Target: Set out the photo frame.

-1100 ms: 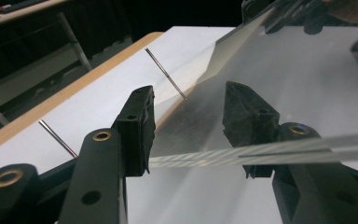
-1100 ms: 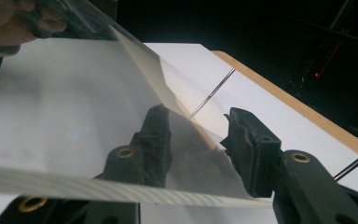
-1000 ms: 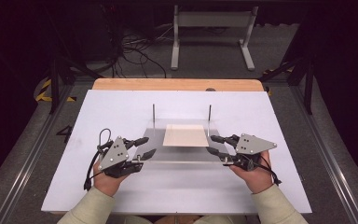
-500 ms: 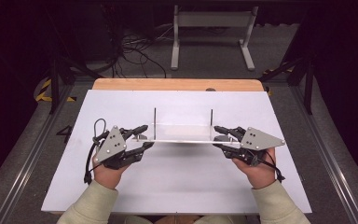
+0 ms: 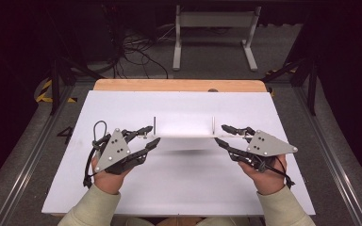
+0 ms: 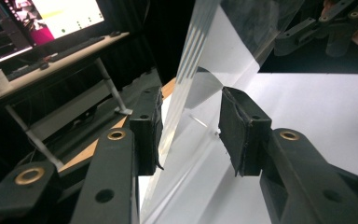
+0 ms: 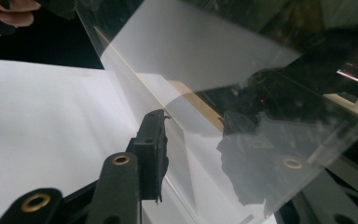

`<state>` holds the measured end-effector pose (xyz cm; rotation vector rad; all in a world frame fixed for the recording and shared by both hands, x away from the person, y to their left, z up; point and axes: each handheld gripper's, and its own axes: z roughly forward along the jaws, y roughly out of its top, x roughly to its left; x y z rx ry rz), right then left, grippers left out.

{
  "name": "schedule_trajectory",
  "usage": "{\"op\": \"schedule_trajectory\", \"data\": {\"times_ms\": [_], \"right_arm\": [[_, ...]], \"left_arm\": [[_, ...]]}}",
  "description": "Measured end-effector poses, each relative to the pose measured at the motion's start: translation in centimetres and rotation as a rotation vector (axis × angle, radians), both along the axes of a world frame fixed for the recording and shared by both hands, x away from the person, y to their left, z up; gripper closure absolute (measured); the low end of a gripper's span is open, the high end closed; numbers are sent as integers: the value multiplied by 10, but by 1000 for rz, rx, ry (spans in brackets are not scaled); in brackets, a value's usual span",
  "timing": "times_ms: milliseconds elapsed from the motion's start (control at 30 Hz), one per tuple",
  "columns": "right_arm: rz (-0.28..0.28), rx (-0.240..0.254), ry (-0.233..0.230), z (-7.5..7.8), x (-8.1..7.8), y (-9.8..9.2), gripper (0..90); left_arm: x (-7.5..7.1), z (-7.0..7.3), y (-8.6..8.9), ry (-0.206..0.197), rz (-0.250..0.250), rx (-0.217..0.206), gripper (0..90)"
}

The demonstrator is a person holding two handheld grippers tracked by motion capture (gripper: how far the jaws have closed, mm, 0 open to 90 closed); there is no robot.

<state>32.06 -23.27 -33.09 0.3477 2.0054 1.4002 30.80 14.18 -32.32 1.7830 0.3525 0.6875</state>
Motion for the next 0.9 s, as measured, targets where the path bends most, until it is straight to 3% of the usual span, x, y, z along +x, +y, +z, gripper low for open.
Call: {"op": "schedule_trajectory", "data": {"times_ms": [333, 400, 567, 700, 800, 900], "right_arm": [[47, 78, 2, 21, -19, -2, 599], [56, 101, -14, 25, -24, -3, 606], [74, 139, 2, 32, -31, -4, 624], [78, 156, 33, 35, -36, -4, 625], [85, 196, 63, 37, -38, -5, 624], [94, 223, 105, 40, -40, -7, 625]], "left_arm": [[-11, 13, 10, 24, -19, -75, 618], [-13, 15, 12, 31, -25, -88, 623], [-17, 19, 15, 78, -40, -124, 626], [-23, 24, 15, 114, -35, -133, 625], [-26, 27, 16, 158, -36, -148, 627], [-29, 29, 15, 173, -39, -158, 632]]}}
